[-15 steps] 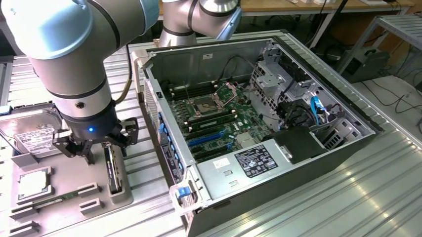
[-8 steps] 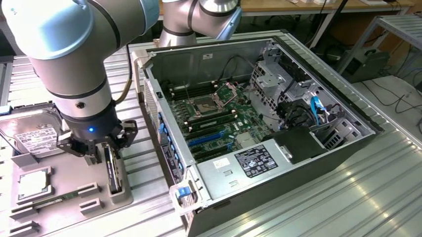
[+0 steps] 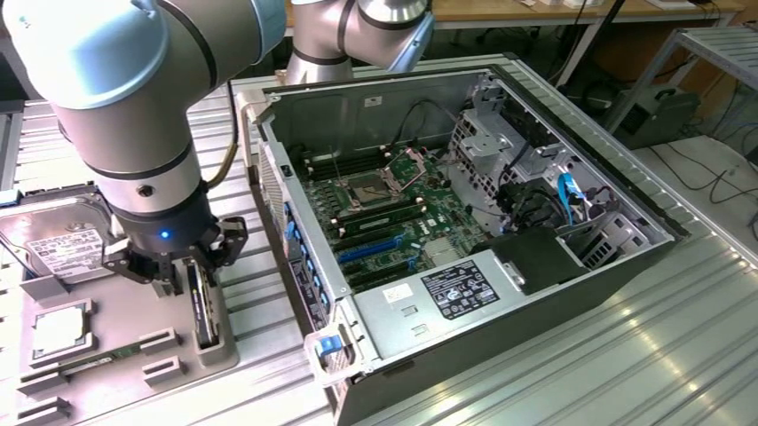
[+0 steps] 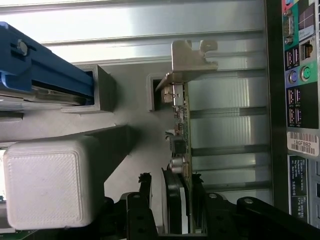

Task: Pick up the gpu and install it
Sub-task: 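Pick up the gpu and move the gpu toward the slot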

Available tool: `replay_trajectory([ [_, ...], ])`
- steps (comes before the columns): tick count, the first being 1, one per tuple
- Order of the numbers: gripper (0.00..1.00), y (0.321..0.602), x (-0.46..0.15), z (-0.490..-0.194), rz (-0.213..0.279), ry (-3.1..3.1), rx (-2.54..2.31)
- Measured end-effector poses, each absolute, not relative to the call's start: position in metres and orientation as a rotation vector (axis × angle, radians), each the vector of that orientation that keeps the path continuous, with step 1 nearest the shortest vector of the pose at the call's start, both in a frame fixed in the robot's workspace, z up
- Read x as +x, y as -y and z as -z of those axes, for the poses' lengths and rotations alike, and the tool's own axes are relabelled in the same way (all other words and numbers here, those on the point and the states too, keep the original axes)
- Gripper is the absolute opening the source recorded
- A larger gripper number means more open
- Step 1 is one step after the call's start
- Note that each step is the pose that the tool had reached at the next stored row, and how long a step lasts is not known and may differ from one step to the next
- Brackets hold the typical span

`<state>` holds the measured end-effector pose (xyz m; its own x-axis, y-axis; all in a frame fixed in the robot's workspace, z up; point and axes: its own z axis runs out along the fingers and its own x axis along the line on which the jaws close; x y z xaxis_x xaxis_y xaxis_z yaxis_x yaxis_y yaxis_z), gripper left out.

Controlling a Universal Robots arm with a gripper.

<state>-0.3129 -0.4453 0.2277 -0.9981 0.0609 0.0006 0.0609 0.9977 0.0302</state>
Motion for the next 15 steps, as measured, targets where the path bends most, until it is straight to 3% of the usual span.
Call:
replay_trajectory([
  [15, 0.43, 0.4472, -0.3114, -0.2277, -0.047, -3.142, 0.015],
])
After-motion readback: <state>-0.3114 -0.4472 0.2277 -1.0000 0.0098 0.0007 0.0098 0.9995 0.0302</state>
